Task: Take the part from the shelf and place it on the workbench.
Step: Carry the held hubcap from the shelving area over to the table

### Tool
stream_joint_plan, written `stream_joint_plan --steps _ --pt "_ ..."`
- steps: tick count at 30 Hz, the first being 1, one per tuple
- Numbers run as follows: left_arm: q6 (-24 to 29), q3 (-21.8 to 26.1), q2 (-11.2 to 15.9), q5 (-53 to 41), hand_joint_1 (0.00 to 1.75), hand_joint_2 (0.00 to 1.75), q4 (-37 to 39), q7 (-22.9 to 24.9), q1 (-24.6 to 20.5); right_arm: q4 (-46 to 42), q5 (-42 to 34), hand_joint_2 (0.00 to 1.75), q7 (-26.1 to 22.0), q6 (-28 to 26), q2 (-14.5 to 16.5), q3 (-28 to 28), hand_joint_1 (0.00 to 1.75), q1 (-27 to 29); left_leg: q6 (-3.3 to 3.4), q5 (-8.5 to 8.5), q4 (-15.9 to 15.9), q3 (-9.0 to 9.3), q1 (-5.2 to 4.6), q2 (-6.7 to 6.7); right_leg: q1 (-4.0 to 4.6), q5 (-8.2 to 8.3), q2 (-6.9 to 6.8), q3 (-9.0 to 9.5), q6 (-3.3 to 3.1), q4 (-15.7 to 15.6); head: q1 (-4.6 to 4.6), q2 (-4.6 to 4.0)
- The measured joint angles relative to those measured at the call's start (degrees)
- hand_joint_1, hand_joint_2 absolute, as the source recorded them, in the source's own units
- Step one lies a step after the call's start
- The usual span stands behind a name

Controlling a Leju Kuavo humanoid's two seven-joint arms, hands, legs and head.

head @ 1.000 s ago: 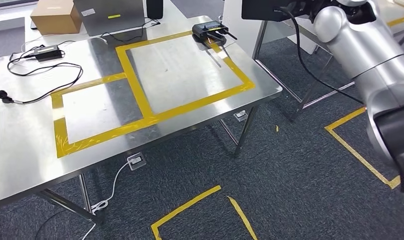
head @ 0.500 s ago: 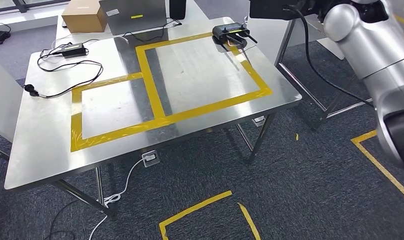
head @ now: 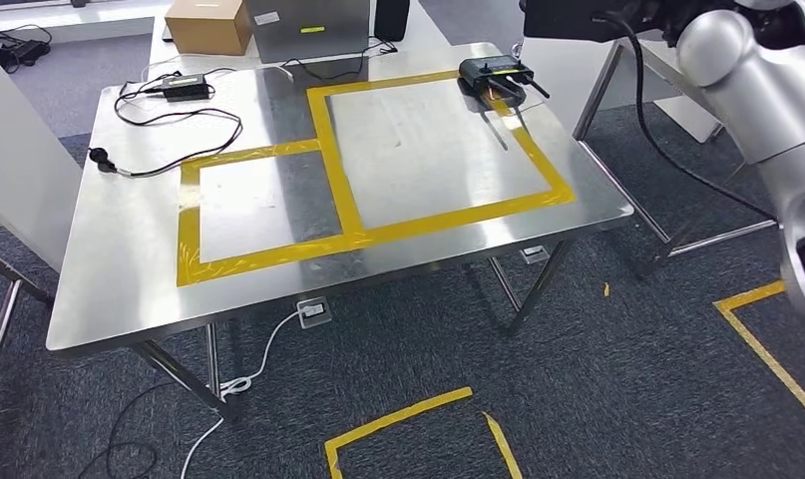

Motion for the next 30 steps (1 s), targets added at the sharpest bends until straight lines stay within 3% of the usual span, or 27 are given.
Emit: stream_joint_plan --steps 2,3,5,7,9,12,14,16,17,18,19,21,22,24,27,28,30 --pt "0.07 0.00 0.00 -0.07 0.00 1.75 0.00 0.27 0.01 -0.01 -0.15 1.75 0.05 -0.03 -0.25 0.10 1.75 0.38 0.05 -0.09 0.04 0.02 0.00 -0.23 -0.09 -1.01 0.07 -2.66 0.21 4.82 0.02 0.00" --pt "0.14 0.00 -0.01 -0.12 0.00 1.75 0.00 0.50 0.02 -0.02 -0.25 1.75 0.08 -0.10 -0.34 0.15 1.75 0.52 0.03 -0.16 0.09 0.05 0.01 -0.34 -0.16 0.02 0.07 -2.56 0.23 4.23 0.02 0.00" --pt "0.42 0.00 -0.02 -0.31 0.00 1.75 0.00 0.96 0.01 -0.07 -0.44 1.75 0.09 -0.32 -0.50 0.19 1.75 0.55 -0.22 -0.41 0.26 0.21 0.06 -0.56 -0.35 3.91 0.07 0.81 0.19 -3.08 0.04 0.00" --pt "0.70 0.00 0.01 -0.57 0.00 1.75 -0.01 1.28 -0.06 -0.09 -0.51 1.75 0.12 -0.59 -0.60 0.26 1.75 0.49 -0.79 -0.71 0.45 0.27 -0.08 -0.79 -0.18 5.89 0.20 4.23 -0.16 -9.79 0.03 0.00" --pt "0.82 0.00 0.05 -0.84 0.00 1.75 -0.02 1.55 -0.11 -0.08 -0.46 1.75 0.26 -0.99 -0.63 0.41 1.75 0.51 -1.48 -0.89 0.33 0.34 -0.21 -0.91 0.16 5.61 0.35 4.98 -0.87 -11.14 0.00 0.00" --pt "0.93 0.00 0.09 -1.20 0.00 1.75 -0.04 1.89 -0.18 -0.09 -0.37 1.75 0.54 -1.62 -0.60 0.60 1.75 0.55 -2.43 -1.59 1.14 0.19 -0.18 -0.73 -0.13 5.47 0.30 5.52 -2.10 -11.40 -0.09 0.00" --pt "0.96 0.00 0.11 -1.32 0.00 1.75 -0.07 1.97 -0.27 -0.09 -0.34 1.75 0.71 -1.90 -0.56 0.64 1.75 0.57 -2.70 -3.66 6.07 -2.25 -0.17 -0.51 -0.21 5.15 0.10 6.28 -2.87 -11.55 -0.22 0.00" --pt "0.97 0.00 0.11 -1.40 0.00 1.75 -0.05 1.99 -0.26 -0.08 -0.33 1.75 0.75 -2.09 -0.56 0.76 1.75 0.65 -2.80 -5.98 13.36 -6.50 -0.19 -0.42 -0.06 4.55 0.05 6.92 -3.29 -11.55 -0.29 0.00" --pt "0.96 0.00 0.11 -1.44 0.00 1.75 -0.04 1.99 -0.21 -0.07 -0.33 1.75 0.75 -2.13 -0.56 0.84 1.75 0.74 -2.78 -6.20 15.81 -8.26 -0.19 -0.41 0.03 4.21 0.09 7.26 -3.33 -11.54 -0.30 0.00" --pt "0.96 0.00 0.11 -1.51 0.00 1.75 -0.03 1.98 -0.17 -0.08 -0.37 1.75 0.76 -2.15 -0.58 0.90 1.75 0.90 -2.68 -5.32 16.32 -9.13 -0.20 -0.41 0.11 3.81 0.15 7.71 -3.31 -11.54 -0.30 0.00" --pt "0.95 0.00 0.11 -1.59 0.00 1.75 -0.03 1.95 -0.14 -0.09 -0.42 1.75 0.78 -2.15 -0.61 0.94 1.75 1.07 -2.46 -3.38 14.73 -8.93 -0.23 -0.40 0.17 3.33 0.20 8.30 -3.24 -11.54 -0.30 0.00" --pt "0.94 0.00 0.14 -1.70 0.00 1.75 -0.03 1.86 -0.10 -0.11 -0.55 1.75 0.83 -2.13 -0.66 0.95 1.75 1.26 -1.73 1.32 7.39 -6.08 -0.45 -0.30 0.26 2.17 0.17 9.52 -2.97 -11.57 -0.28 0.00" --pt "0.93 0.00 0.16 -1.76 0.00 1.75 -0.04 1.88 -0.10 -0.13 -0.61 1.75 0.86 -2.11 -0.74 0.95 1.75 1.25 -1.37 2.38 3.87 -4.40 -0.61 -0.20 0.35 1.54 0.15 9.98 -2.71 -11.58 -0.31 0.00" --pt "0.93 0.00 0.17 -1.91 0.00 1.75 -0.02 2.07 -0.10 -0.22 -0.71 1.75 0.99 -2.05 -0.97 0.96 1.75 1.26 -0.79 1.87 0.53 -2.44 -0.85 -0.06 0.48 0.90 0.14 10.71 -2.04 -11.85 -0.35 0.00" --pt "0.95 0.00 0.17 -2.20 0.00 1.75 -0.03 2.42 -0.08 -0.43 -0.76 1.75 1.09 -1.97 -1.25 0.96 1.75 1.45 0.13 0.73 -0.55 -0.78 -0.70 -0.14 0.40 1.69 0.29 10.78 -1.09 -10.16 -0.36 0.00" --pt "0.95 0.00 0.17 -2.24 0.00 1.75 -0.05 2.49 -0.09 -0.45 -0.79 1.75 1.10 -1.96 -1.36 0.96 1.75 1.46 0.41 0.44 -0.80 -0.07 -0.61 -0.22 0.33 2.09 0.32 9.42 -0.89 -7.90 -0.27 0.00" --pt "0.96 0.00 0.17 -2.25 0.00 1.75 -0.07 2.55 -0.12 -0.46 -0.83 1.75 1.12 -1.96 -1.57 0.96 1.75 1.61 0.76 -0.43 -1.26 1.39 -0.54 -0.46 0.19 1.67 0.40 4.40 -0.47 -1.02 -0.10 0.00"
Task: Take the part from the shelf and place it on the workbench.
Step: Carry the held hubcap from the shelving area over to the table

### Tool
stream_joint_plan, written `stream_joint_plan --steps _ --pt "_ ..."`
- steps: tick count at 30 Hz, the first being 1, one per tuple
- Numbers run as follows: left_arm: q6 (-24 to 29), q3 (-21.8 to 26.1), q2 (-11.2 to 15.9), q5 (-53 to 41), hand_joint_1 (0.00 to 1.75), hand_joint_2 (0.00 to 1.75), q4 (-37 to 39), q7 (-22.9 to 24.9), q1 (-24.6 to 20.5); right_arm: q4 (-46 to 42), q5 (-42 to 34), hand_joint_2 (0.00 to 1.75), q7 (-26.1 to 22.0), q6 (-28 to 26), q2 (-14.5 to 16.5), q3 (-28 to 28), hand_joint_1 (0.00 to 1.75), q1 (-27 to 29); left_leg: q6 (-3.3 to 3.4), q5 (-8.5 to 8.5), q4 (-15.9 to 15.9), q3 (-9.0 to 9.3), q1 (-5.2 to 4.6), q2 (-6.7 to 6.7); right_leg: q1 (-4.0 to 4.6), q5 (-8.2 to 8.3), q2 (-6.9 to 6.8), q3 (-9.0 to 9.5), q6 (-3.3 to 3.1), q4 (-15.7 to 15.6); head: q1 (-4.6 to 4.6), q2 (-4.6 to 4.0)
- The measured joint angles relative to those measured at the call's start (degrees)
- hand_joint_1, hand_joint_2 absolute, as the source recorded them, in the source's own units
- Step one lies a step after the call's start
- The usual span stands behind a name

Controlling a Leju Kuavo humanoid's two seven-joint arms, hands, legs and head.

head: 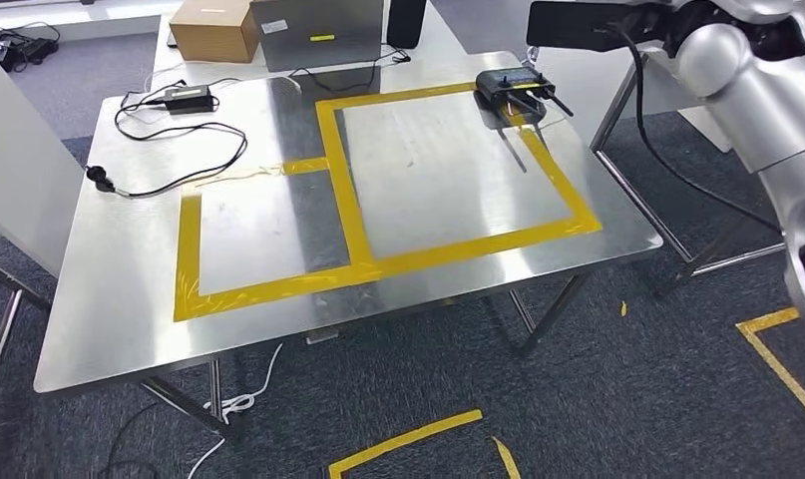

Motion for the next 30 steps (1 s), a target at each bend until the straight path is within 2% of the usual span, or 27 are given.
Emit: stream_joint_plan --steps 2,3,4,5,6,7,8,9,10,11,12,13,14,15,17,18,19,20,22,23,24,26,30 --pt "0.00 0.00 -0.01 0.00 0.00 1.75 0.00 0.10 0.11 0.00 -0.01 1.75 0.02 0.01 -0.16 0.00 1.75 0.49 0.03 -1.36 -0.18 1.65 0.00 -0.25 -0.09 -2.94 0.04 -5.24 0.37 4.94 0.12 0.00" --pt "0.00 0.00 -0.02 0.00 0.00 1.75 0.01 0.17 0.23 0.00 -0.01 1.75 0.02 0.01 -0.20 0.00 1.75 0.78 -0.05 -2.18 -0.19 2.66 0.00 -0.36 -0.16 -4.31 0.04 -6.87 0.47 5.19 0.16 0.00" --pt "0.00 0.00 -0.03 0.00 0.00 1.75 0.01 0.24 0.34 0.00 -0.01 1.75 0.02 0.01 -0.20 0.00 1.75 1.00 -0.15 -3.07 -0.19 3.80 0.01 -0.44 -0.24 -4.64 0.03 -7.69 0.51 3.80 0.20 0.00" --pt "0.02 0.00 -0.05 0.01 0.00 1.75 0.02 0.32 0.43 0.00 0.02 1.75 0.02 0.04 -0.21 0.00 1.75 1.14 -0.27 -4.03 -0.19 5.02 0.01 -0.50 -0.33 -3.34 0.00 -7.86 0.49 1.00 0.22 0.00" --pt "0.06 0.00 -0.07 0.02 0.00 1.75 0.03 0.38 0.51 0.01 0.07 1.75 0.03 0.10 -0.20 0.01 1.75 1.27 -0.42 -5.01 -0.21 6.00 0.02 -0.53 -0.40 0.20 -0.13 -7.62 0.46 -2.78 0.23 0.00" --pt "0.12 0.00 -0.07 0.05 0.00 1.75 0.04 0.45 0.53 0.02 0.14 1.75 0.03 0.22 -0.23 0.03 1.75 1.33 -0.65 -6.07 -0.06 6.92 -0.04 -0.50 -0.35 4.93 -0.33 -7.30 0.33 -6.65 0.19 0.00" --pt "0.21 0.00 -0.07 0.13 0.00 1.75 0.05 0.52 0.51 0.02 0.23 1.75 0.07 0.40 -0.21 0.05 1.75 1.44 -0.97 -7.01 -0.12 7.58 -0.09 -0.49 -0.17 8.77 -0.45 -6.98 0.03 -9.39 0.07 0.00" --pt "0.32 0.00 -0.05 0.22 0.00 1.75 0.05 0.56 0.49 -0.01 0.29 1.75 0.11 0.56 -0.25 0.08 1.75 1.52 -1.36 -7.65 -0.23 8.28 -0.13 -0.45 -0.03 11.51 -0.50 -6.76 -0.39 -11.01 -0.06 0.00" --pt "0.46 0.00 -0.03 0.31 0.00 1.75 0.03 0.62 0.40 -0.06 0.35 1.75 0.15 0.68 -0.32 0.10 1.75 1.39 -1.76 -7.89 -0.20 8.88 -0.17 -0.39 0.14 12.16 -0.46 -6.58 -0.92 -11.43 -0.17 0.00" --pt "0.67 0.00 -0.02 0.38 0.00 1.75 0.01 0.71 0.30 -0.13 0.40 1.75 0.19 0.74 -0.34 0.11 1.75 1.14 -2.13 -7.68 -0.03 9.01 -0.17 -0.38 0.15 11.54 -0.32 -6.23 -1.44 -11.21 -0.26 0.00" --pt "0.95 0.01 -0.02 0.43 0.00 1.75 -0.01 0.84 0.19 -0.20 0.44 1.75 0.16 0.74 -0.41 0.11 1.75 0.77 -2.48 -6.94 1.40 8.56 -0.14 -0.31 0.03 11.20 -0.23 -5.75 -1.92 -11.28 -0.27 0.00" --pt "1.29 0.01 -0.04 0.46 0.00 1.75 -0.01 1.00 0.05 -0.25 0.50 1.75 0.14 0.75 -0.42 0.11 1.75 0.40 -2.77 -6.03 4.03 7.04 -0.12 -0.22 -0.03 10.72 -0.20 -5.14 -2.34 -11.37 -0.30 0.00" --pt "1.66 0.02 -0.07 0.50 0.00 1.75 -0.01 1.13 -0.09 -0.27 0.56 1.75 0.09 0.77 -0.37 0.11 1.75 0.23 -3.05 -5.65 7.50 4.82 -0.08 -0.12 -0.08 10.20 -0.16 -4.43 -2.69 -11.51 -0.36 0.00" --pt "2.03 0.02 -0.09 0.54 0.00 1.75 0.01 1.21 -0.17 -0.27 0.60 1.75 -0.02 0.80 -0.27 0.11 1.75 0.25 -3.26 -6.16 11.26 2.25 -0.01 -0.03 -0.08 9.57 -0.15 -3.74 -2.96 -11.63 -0.37 0.00" --pt "2.78 0.02 -0.13 0.49 0.00 1.75 0.03 1.14 -0.17 -0.21 0.48 1.75 -0.49 0.76 0.13 0.15 1.75 0.55 -3.37 -10.24 15.86 -2.44 0.02 0.05 -0.06 8.21 -0.11 -2.42 -3.24 -11.60 -0.42 0.00" --pt "3.14 0.03 -0.13 0.44 0.00 1.75 0.05 0.93 -0.12 -0.17 0.14 1.75 -0.99 0.65 0.31 0.17 1.75 0.77 -3.27 -12.01 16.08 -3.89 0.02 0.06 -0.05 7.51 -0.07 -1.68 -3.28 -11.53 -0.42 0.00" --pt "3.44 0.04 -0.13 0.40 0.00 1.75 0.06 0.64 -0.07 -0.15 -0.37 1.75 -1.64 0.48 0.42 0.19 1.75 1.02 -3.11 -12.26 14.84 -4.63 0.00 0.07 -0.03 6.80 -0.05 -0.88 -3.25 -11.45 -0.43 0.00" --pt "3.63 0.05 -0.12 0.38 0.00 1.75 0.07 0.32 -0.04 -0.13 -0.99 1.75 -2.37 0.28 0.45 0.20 1.75 1.29 -2.89 -10.57 12.24 -4.67 -0.03 0.10 -0.01 6.14 -0.05 -0.09 -3.16 -11.35 -0.42 0.00" --pt "3.75 0.14 -0.09 0.37 0.00 1.75 0.07 -0.18 0.05 -0.10 -2.12 1.75 -3.56 -0.12 0.46 0.20 1.75 1.88 -2.24 -3.50 5.11 -3.74 -0.27 0.19 0.08 4.97 -0.07 1.18 -2.82 -11.11 -0.42 0.00" --pt "3.77 0.21 -0.06 0.37 0.00 1.75 0.07 -0.35 0.09 -0.09 -2.60 1.75 -4.00 -0.25 0.46 0.20 1.75 2.16 -1.90 -0.79 2.48 -3.26 -0.39 0.24 0.15 4.52 -0.02 1.54 -2.56 -11.01 -0.42 0.00" --pt "3.78 0.28 -0.05 0.37 0.00 1.75 0.07 -0.56 0.13 -0.08 -3.05 1.75 -4.31 -0.33 0.46 0.20 1.75 2.41 -1.57 1.03 0.96 -2.91 -0.50 0.25 0.24 4.14 0.04 1.75 -2.25 -10.93 -0.41 0.00" --pt "3.80 0.40 -0.10 0.37 0.00 1.75 0.07 -1.04 0.14 -0.05 -3.85 1.75 -4.81 -0.37 0.46 0.20 1.75 2.77 -1.37 1.76 0.44 -2.50 -0.49 0.22 0.35 3.77 0.16 1.89 -2.01 -10.85 -0.41 0.00" --pt "3.88 0.51 -0.17 0.13 0.00 1.75 0.07 -1.92 -0.06 -0.04 -4.47 1.75 -5.14 -0.15 0.47 0.20 1.75 3.00 -1.17 1.91 0.34 -2.38 -0.50 -0.10 0.41 3.66 -0.13 2.28 -2.40 -11.39 -0.39 0.00"
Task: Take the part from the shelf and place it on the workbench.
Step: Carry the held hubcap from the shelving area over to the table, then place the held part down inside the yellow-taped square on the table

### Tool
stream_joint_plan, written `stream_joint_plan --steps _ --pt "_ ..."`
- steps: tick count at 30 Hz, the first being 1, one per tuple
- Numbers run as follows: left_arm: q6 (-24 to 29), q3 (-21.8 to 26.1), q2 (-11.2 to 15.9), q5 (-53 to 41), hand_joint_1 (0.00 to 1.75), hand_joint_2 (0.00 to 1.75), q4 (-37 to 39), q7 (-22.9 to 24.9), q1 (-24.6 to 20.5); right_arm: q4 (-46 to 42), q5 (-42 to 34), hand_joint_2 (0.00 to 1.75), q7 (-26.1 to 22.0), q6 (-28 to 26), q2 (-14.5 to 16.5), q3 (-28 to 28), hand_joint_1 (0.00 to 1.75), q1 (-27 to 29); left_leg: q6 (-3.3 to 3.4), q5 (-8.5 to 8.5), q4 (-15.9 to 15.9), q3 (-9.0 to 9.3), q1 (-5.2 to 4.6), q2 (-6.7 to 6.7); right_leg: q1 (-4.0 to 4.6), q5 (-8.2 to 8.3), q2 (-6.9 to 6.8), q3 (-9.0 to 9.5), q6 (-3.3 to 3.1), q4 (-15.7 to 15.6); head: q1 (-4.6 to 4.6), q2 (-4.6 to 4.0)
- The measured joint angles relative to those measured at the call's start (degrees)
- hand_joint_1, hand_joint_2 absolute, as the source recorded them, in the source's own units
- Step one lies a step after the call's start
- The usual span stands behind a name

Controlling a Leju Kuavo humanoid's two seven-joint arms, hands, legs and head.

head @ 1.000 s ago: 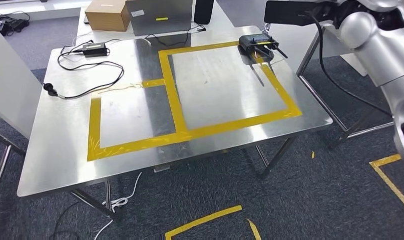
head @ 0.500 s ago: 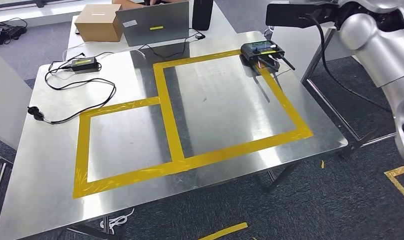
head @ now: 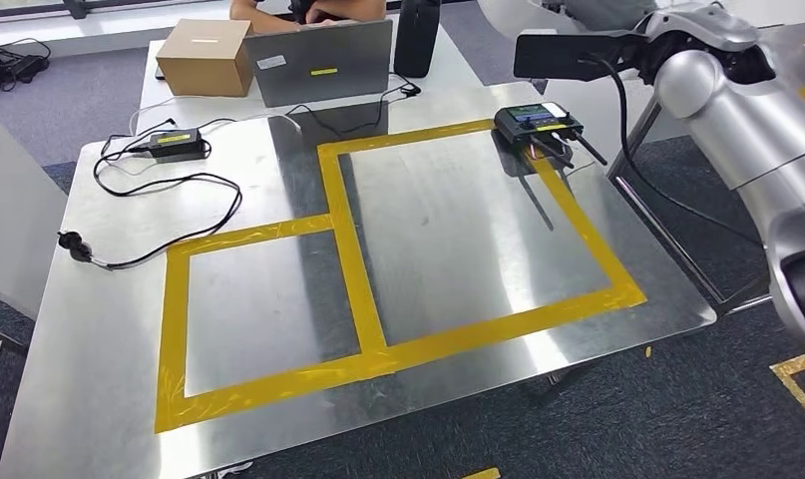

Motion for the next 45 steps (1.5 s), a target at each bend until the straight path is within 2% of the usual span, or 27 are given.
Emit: stream_joint_plan --steps 5,9,13,23,25,27,28,29,31,32,33,34,36,37,38,39,42,43,45 --pt "0.26 0.11 -0.08 -0.11 0.00 1.75 0.02 -0.98 -0.02 -0.01 -1.18 1.75 -0.42 0.98 -0.02 0.00 1.75 0.09 0.50 -0.31 0.01 0.05 -0.04 -0.15 0.00 -0.15 -0.24 0.42 0.32 -0.62 0.00 0.00" --pt "0.67 0.22 -0.08 0.08 0.00 1.75 0.00 -1.23 -0.03 -0.01 -1.56 0.00 -0.36 1.43 -0.02 0.00 0.00 0.17 0.63 -0.38 0.07 0.08 -0.11 -0.12 -0.06 -0.14 -0.24 0.49 0.95 -0.73 0.00 0.00" --pt "1.65 0.41 -0.08 0.65 0.00 0.00 0.00 -1.07 -0.03 -0.02 -2.18 0.00 -0.24 1.83 -0.03 0.00 0.00 0.19 0.63 -0.37 0.10 0.18 -0.11 -0.08 -0.05 -0.12 -0.23 0.53 1.11 -0.72 -0.01 0.00" --pt "4.73 2.02 -0.15 2.23 0.00 0.00 0.01 2.68 -0.19 -0.14 -3.44 0.00 0.94 3.15 -0.10 0.07 0.00 -0.02 0.64 -0.39 0.14 0.31 -0.08 -0.05 0.02 -0.12 -0.23 0.60 1.13 -0.59 -0.02 0.00" --pt "5.31 2.36 -0.14 2.49 0.00 0.00 0.01 3.36 -0.24 -0.19 -3.55 0.00 1.03 3.26 -0.08 0.22 0.00 -0.28 1.05 -0.33 0.11 0.35 -0.22 -0.08 -0.07 0.08 -0.25 0.72 1.51 -0.80 -0.03 0.00" --pt "5.86 2.73 -0.25 2.79 0.00 0.00 0.00 3.80 -0.30 -0.24 -3.72 0.00 1.15 3.30 -0.08 0.40 0.00 -0.57 1.52 0.23 -0.78 0.84 0.09 0.02 -0.15 -0.27 -0.15 0.77 1.93 -0.53 0.00 0.00" --pt "6.04 2.85 -0.32 2.85 0.00 0.00 0.00 3.86 -0.36 -0.26 -3.82 0.00 1.22 3.27 -0.08 0.47 0.00 -0.72 1.65 0.56 -1.31 1.10 0.33 0.12 -0.15 -1.24 -0.05 0.30 2.03 0.70 0.03 0.00" --pt "6.24 2.92 -0.38 2.84 0.00 0.00 0.00 3.84 -0.44 -0.26 -3.96 0.00 1.29 3.20 -0.09 0.55 0.00 -0.79 1.72 0.82 -1.70 1.26 0.53 0.20 -0.26 -2.84 0.06 -0.74 2.18 3.20 0.07 0.00" --pt "6.55 3.09 -0.42 2.78 0.00 0.00 0.00 3.68 -0.55 -0.26 -4.21 0.00 1.46 3.03 -0.10 0.81 0.00 -0.71 1.77 0.97 -1.69 1.13 0.62 0.24 -0.61 -6.52 0.17 -4.06 2.66 10.65 0.09 0.00" --pt "6.72 3.18 -0.44 2.75 0.00 0.00 0.01 3.60 -0.55 -0.26 -4.30 0.00 1.53 2.95 -0.10 0.98 0.00 -0.56 1.67 1.00 -1.53 0.96 0.69 0.24 -0.89 -7.55 0.19 -5.42 2.98 13.67 0.09 0.00" --pt "6.85 3.25 -0.45 2.72 0.00 0.00 0.01 3.55 -0.54 -0.26 -4.36 0.00 1.59 2.89 -0.11 1.17 0.00 -0.42 1.51 1.03 -1.27 0.73 0.82 0.23 -1.21 -7.52 0.18 -5.90 3.30 14.79 0.08 0.00" --pt "6.95 3.30 -0.47 2.70 0.00 0.00 0.02 3.53 -0.53 -0.26 -4.41 0.00 1.61 2.83 -0.11 1.34 0.00 -0.35 1.24 1.03 -0.89 0.42 1.03 0.22 -1.57 -6.46 0.17 -5.25 3.66 13.58 0.08 0.00" --pt "7.07 3.33 -0.44 2.53 0.00 0.00 0.00 3.52 -0.57 -0.26 -4.56 0.00 1.68 2.56 -0.13 1.60 0.00 -0.25 0.36 0.90 0.22 -0.41 1.55 0.17 -2.26 -3.39 0.22 -1.63 4.48 6.70 0.10 0.00" --pt "7.13 3.34 -0.38 2.40 0.00 0.00 -0.04 3.52 -0.61 -0.30 -4.65 0.00 1.73 2.34 -0.16 1.72 0.00 -0.17 -0.20 0.79 0.86 -0.81 1.64 0.07 -2.38 -2.33 0.42 -0.20 4.59 3.69 0.21 0.00" --pt "7.18 3.36 -0.35 2.25 0.00 0.00 -0.08 3.52 -0.64 -0.38 -4.75 0.00 1.86 2.08 -0.24 1.82 0.00 -0.02 -0.75 0.76 1.27 -1.09 1.61 -0.04 -2.39 -1.88 0.62 0.53 4.35 2.11 0.28 0.00" --pt "7.23 3.37 -0.32 2.12 0.00 0.00 -0.11 3.52 -0.64 -0.49 -4.83 0.00 1.97 1.86 -0.33 1.92 0.00 0.20 -1.23 0.81 1.43 -1.26 1.50 -0.16 -2.26 -1.89 0.80 0.47 3.88 1.89 0.36 0.00" --pt "7.38 3.42 -0.39 1.98 0.00 0.00 -0.10 3.56 -0.51 -0.80 -5.07 0.00 2.14 1.55 -0.52 2.32 0.00 0.57 -2.47 0.98 1.40 -1.78 1.57 -0.21 -2.06 -1.07 0.71 -0.46 1.93 2.30 0.40 0.00" --pt "7.47 3.42 -0.38 1.95 0.00 0.00 -0.09 3.57 -0.49 -0.94 -5.21 0.00 2.14 1.43 -0.58 2.50 0.00 0.59 -2.72 0.00 2.36 -2.32 1.66 -0.09 -2.05 -0.68 0.61 -0.81 1.35 2.25 0.36 0.00" --pt "7.69 3.44 -0.37 1.91 0.00 0.00 -0.09 3.59 -0.51 -1.38 -5.67 0.00 2.06 0.93 -0.99 2.75 0.00 0.76 -2.84 -4.31 7.70 -4.34 1.69 0.19 -1.92 0.06 0.43 -1.60 0.54 2.17 0.27 0.00"
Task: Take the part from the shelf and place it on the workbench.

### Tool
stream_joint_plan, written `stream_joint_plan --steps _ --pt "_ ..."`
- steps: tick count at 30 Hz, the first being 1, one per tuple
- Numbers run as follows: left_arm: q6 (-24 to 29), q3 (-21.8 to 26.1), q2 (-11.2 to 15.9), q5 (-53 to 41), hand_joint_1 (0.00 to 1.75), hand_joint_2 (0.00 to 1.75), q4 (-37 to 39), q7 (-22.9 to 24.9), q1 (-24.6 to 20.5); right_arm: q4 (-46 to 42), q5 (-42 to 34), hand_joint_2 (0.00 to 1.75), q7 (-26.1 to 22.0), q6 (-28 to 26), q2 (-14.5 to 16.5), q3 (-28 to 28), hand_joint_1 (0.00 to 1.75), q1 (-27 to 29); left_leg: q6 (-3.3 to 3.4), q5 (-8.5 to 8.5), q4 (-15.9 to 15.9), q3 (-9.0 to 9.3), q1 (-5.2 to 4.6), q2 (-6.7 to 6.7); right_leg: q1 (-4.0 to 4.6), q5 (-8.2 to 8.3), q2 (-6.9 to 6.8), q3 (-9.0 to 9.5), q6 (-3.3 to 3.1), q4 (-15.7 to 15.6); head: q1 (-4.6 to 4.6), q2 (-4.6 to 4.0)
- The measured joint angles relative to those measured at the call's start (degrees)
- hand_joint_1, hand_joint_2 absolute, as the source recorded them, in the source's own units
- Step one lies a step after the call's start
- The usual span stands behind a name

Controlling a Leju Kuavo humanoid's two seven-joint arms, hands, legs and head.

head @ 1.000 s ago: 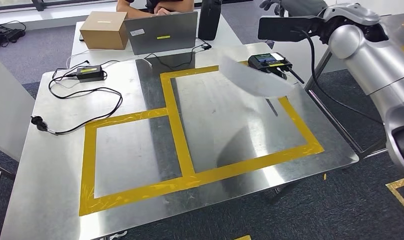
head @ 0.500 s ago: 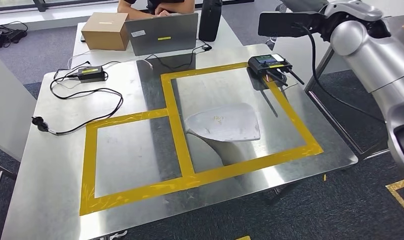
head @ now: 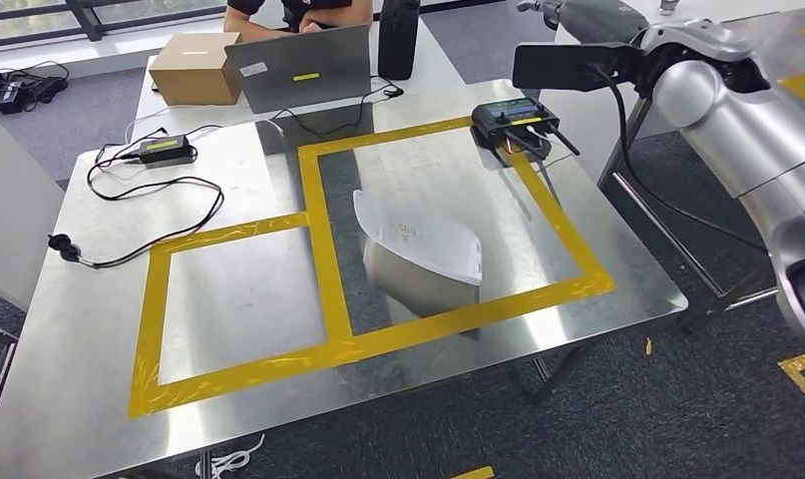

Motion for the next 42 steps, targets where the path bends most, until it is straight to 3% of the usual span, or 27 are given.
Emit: stream_joint_plan --steps 2,3,4,7,8,9,12,13,14,17,18,19,20,21,23,25,27,28,30,32,33,34,35,37,39,40,42 --pt "0.17 0.03 -0.01 -0.02 0.00 0.00 0.01 0.00 0.00 -0.64 -0.59 0.00 -0.20 -0.80 -0.79 0.11 0.00 0.77 0.10 -4.35 7.19 -2.08 -0.08 0.08 0.37 0.70 -0.11 -0.93 -0.33 0.03 -0.05 0.00" --pt "0.21 0.04 -0.01 -0.02 0.00 0.00 0.01 0.00 0.02 -1.03 -0.84 0.00 -0.29 -1.14 -1.20 0.13 0.00 1.36 0.25 -5.26 9.03 -2.13 -0.13 0.08 0.59 1.07 -0.16 -1.42 -0.38 0.04 -0.06 0.00" --pt "0.23 0.06 -0.01 -0.02 0.00 0.00 0.02 0.00 0.02 -1.39 -1.00 0.00 -0.32 -1.38 -1.62 0.13 0.00 1.91 0.51 -5.19 8.70 -1.07 -0.21 0.08 0.79 1.46 -0.19 -1.91 -0.37 0.06 -0.06 0.00" --pt "0.24 0.08 0.09 -0.01 0.00 0.00 0.00 -0.02 -0.05 -2.26 -1.20 0.00 -0.33 -1.78 -2.75 0.14 0.00 2.75 1.72 -2.58 -1.57 6.55 -0.75 0.17 1.17 2.50 -0.30 -2.92 -0.01 0.06 -0.03 0.00" --pt "0.25 0.08 0.15 -0.01 0.00 0.00 -0.02 -0.03 -0.09 -2.47 -1.24 0.00 -0.34 -1.89 -3.07 0.14 0.00 2.80 2.03 -2.02 -4.31 8.26 -0.96 0.19 1.23 2.79 -0.34 -3.01 0.26 0.03 -0.04 0.00" --pt "0.27 0.08 0.20 -0.01 0.00 0.00 -0.03 -0.04 -0.12 -2.65 -1.27 0.00 -0.35 -1.98 -3.31 0.14 0.00 2.84 2.30 -1.77 -5.73 9.01 -1.21 0.19 1.19 3.08 -0.38 -3.02 0.62 -0.06 -0.07 0.00" --pt "0.30 0.08 0.25 -0.01 0.00 0.00 -0.02 -0.04 -0.11 -2.96 -1.36 0.00 -0.36 -2.07 -3.80 0.14 0.00 3.11 3.23 -0.46 -6.42 8.62 -1.50 0.19 0.82 3.91 -0.36 -3.00 1.91 -0.64 -0.23 0.00" --pt "0.31 0.09 0.27 -0.01 0.00 0.00 -0.02 -0.04 -0.12 -3.00 -1.36 0.00 -0.35 -2.07 -4.00 0.14 0.00 3.20 3.64 0.20 -6.72 8.45 -1.42 0.25 0.73 3.18 -0.33 -3.28 2.24 -0.18 -0.16 0.00" --pt "0.31 0.09 0.28 -0.01 0.00 0.00 -0.03 -0.04 -0.13 -3.01 -1.36 0.00 -0.34 -2.07 -4.18 0.14 0.00 3.24 3.97 0.92 -7.00 8.13 -1.30 0.32 0.68 1.43 -0.29 -3.93 2.52 1.44 -0.05 0.00" --pt "0.32 0.09 0.30 -0.01 0.00 0.00 -0.04 -0.04 -0.15 -3.02 -1.36 0.00 -0.33 -2.06 -4.41 0.15 0.00 3.62 4.50 2.61 -7.02 6.22 -1.33 0.40 0.63 -5.96 -0.24 -7.05 3.12 11.72 0.16 0.00" --pt "0.32 0.10 0.28 -0.01 0.00 0.00 -0.03 -0.04 -0.13 -3.02 -1.37 0.00 -0.33 -2.06 -4.42 0.15 0.00 3.84 4.54 3.09 -6.90 5.46 -1.38 0.41 0.64 -6.97 -0.24 -7.37 3.21 14.24 0.16 0.00" --pt "0.32 0.10 0.26 -0.01 0.00 0.00 -0.01 -0.03 -0.11 -3.02 -1.37 0.00 -0.33 -2.06 -4.42 0.16 0.00 4.02 4.54 3.55 -6.75 4.70 -1.40 0.42 0.64 -6.88 -0.24 -6.78 3.23 14.94 0.16 0.00" --pt "0.32 0.09 0.25 -0.01 0.00 0.00 0.01 -0.03 -0.10 -3.03 -1.37 0.00 -0.32 -2.07 -4.43 0.16 0.00 4.10 4.49 3.99 -6.59 3.98 -1.41 0.41 0.64 -5.88 -0.24 -5.12 3.17 13.50 0.16 0.00" --pt "0.32 0.09 0.23 -0.01 0.00 0.00 0.02 -0.03 -0.12 -3.07 -1.37 0.00 -0.29 -2.11 -4.44 0.16 0.00 4.10 4.39 4.40 -6.38 3.33 -1.41 0.39 0.66 -4.58 -0.24 -2.39 3.04 10.11 0.16 0.00" --pt "0.32 0.09 0.21 -0.01 0.00 0.00 0.02 -0.05 -0.19 -3.30 -1.42 0.00 -0.14 -2.37 -4.60 0.16 0.00 4.12 3.94 5.18 -6.08 2.40 -1.45 0.26 0.92 -3.57 -0.22 2.81 2.50 2.53 0.15 0.00" --pt "0.34 0.09 0.18 -0.05 0.00 0.00 0.02 -0.03 -0.22 -3.56 -1.50 0.00 0.04 -2.78 -4.93 0.16 0.00 4.29 3.25 5.94 -6.08 2.12 -1.44 0.08 1.37 -3.78 -0.18 4.60 1.70 -0.73 0.25 0.00" --pt "0.37 0.11 0.17 -0.20 0.00 0.00 0.04 0.07 -0.19 -3.71 -1.60 0.00 0.11 -3.12 -5.22 0.16 0.00 4.45 2.50 6.59 -6.32 2.06 -1.34 -0.03 1.45 -2.92 -0.24 4.21 0.82 -0.97 0.36 0.00" --pt "0.38 0.12 0.18 -0.31 0.00 0.00 0.04 0.19 -0.17 -3.77 -1.66 0.00 0.14 -3.26 -5.30 0.16 0.00 4.50 2.17 6.04 -6.01 1.72 -1.30 -0.03 1.37 -2.30 -0.32 3.88 0.37 -1.16 0.34 0.00" --pt "0.40 0.14 0.22 -0.50 0.00 0.00 0.04 0.45 -0.15 -3.93 -1.84 0.00 0.21 -3.42 -5.55 0.14 0.00 4.74 1.63 2.00 -2.69 0.39 -1.19 0.00 1.04 -0.87 -0.50 2.79 -0.43 -1.58 0.26 0.00" --pt "0.40 0.13 0.22 -0.67 0.00 0.00 0.04 0.55 -0.18 -4.07 -2.10 0.00 0.25 -3.85 -6.02 0.02 0.00 5.40 1.19 -3.50 4.09 -1.24 -0.99 0.08 1.04 0.39 -0.51 1.28 -0.68 -1.59 0.20 0.00" --pt "0.39 0.13 0.23 -0.73 0.00 0.00 0.04 0.56 -0.19 -4.16 -2.26 0.00 0.25 -4.20 -6.32 -0.09 0.00 5.99 1.01 -4.80 7.27 -1.60 -0.89 0.10 1.04 1.03 -0.52 0.48 -0.60 -1.57 0.17 0.00" --pt "0.36 0.13 0.25 -0.77 0.00 0.00 0.04 0.54 -0.20 -4.28 -2.42 0.00 0.20 -4.60 -6.69 -0.20 0.00 6.69 0.86 -4.73 9.12 -1.28 -0.80 0.12 1.02 1.66 -0.54 -0.34 -0.47 -1.53 0.17 0.00" --pt "0.31 0.12 0.27 -0.80 0.00 0.00 0.03 0.49 -0.21 -4.47 -2.57 0.00 0.16 -5.00 -7.09 -0.32 0.00 7.44 0.77 -3.63 9.24 -0.14 -0.71 0.13 0.98 2.27 -0.56 -1.16 -0.28 -1.48 0.17 0.00" --pt "0.16 0.13 0.33 -0.82 0.00 0.00 0.02 0.38 -0.31 -5.19 -2.78 0.00 0.24 -5.87 -8.06 -0.86 0.00 9.04 0.74 -1.41 4.18 4.79 -0.52 0.15 0.88 3.42 -0.67 -2.62 0.29 -1.27 0.17 0.00" --pt "-0.02 0.13 0.36 -0.86 0.00 0.00 0.02 0.33 -0.49 -6.24 -2.83 0.00 0.45 -6.69 -9.12 -2.10 0.00 10.63 1.10 -2.19 -3.21 10.12 -0.63 0.01 0.89 4.41 -0.85 -3.53 1.07 -0.97 0.23 0.00" --pt "-0.11 0.13 0.37 -0.88 0.00 0.00 0.02 0.34 -0.58 -6.70 -2.85 0.00 0.51 -6.95 -9.54 -2.79 0.00 11.27 1.43 -2.89 -5.38 11.38 -0.80 -0.09 0.88 4.91 -0.94 -3.70 1.48 -0.98 0.22 0.00" --pt "-0.22 0.12 0.37 -0.86 0.00 0.00 0.03 0.38 -0.61 -7.28 -2.85 0.00 0.52 -7.15 -10.13 -3.85 0.00 12.35 2.44 -2.61 -6.35 11.08 -1.05 -0.20 0.70 6.01 -1.02 -3.82 2.32 -1.42 0.15 0.00"
